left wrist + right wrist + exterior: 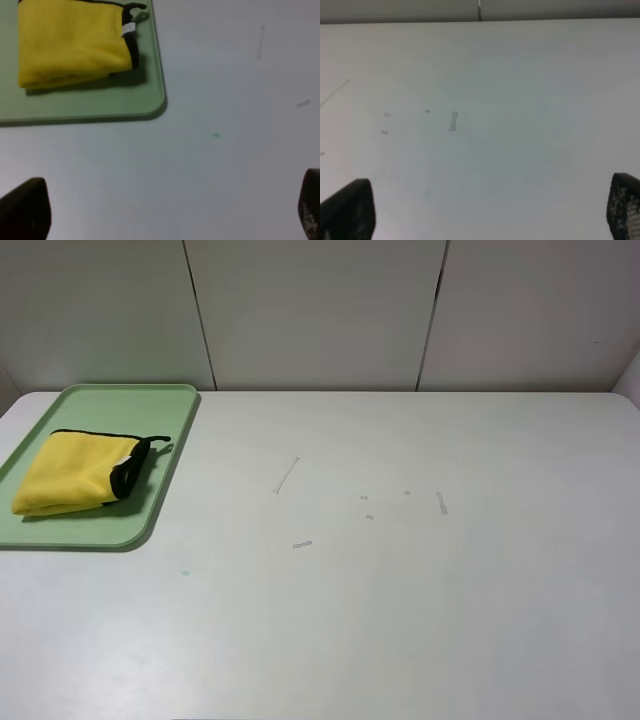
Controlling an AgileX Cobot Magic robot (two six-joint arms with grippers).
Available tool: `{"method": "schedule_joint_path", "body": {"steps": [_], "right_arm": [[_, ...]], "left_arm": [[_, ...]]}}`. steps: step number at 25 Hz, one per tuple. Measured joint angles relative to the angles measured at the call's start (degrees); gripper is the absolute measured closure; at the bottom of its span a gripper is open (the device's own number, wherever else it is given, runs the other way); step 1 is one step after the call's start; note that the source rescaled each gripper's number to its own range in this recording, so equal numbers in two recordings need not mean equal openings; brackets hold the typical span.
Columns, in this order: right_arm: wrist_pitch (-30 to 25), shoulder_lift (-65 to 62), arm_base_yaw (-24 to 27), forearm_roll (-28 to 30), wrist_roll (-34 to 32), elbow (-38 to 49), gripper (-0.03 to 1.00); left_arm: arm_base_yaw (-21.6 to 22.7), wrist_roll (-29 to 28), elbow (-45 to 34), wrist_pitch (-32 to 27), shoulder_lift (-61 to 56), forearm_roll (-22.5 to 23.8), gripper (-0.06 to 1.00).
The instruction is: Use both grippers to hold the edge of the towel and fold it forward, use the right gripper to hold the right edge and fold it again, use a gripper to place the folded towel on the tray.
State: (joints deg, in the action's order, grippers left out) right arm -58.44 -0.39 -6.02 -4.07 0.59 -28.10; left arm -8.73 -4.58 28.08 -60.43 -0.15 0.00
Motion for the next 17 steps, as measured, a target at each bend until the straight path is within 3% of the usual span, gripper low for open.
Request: {"method": "schedule_joint_path", "body": {"steps": [17], "right_arm": [[0.0,0.0,0.0,0.0,0.0,0.0,-0.03]], "left_arm": [[0.0,0.28,0.0,0.0,0.0,0.0,-0.05]]}}
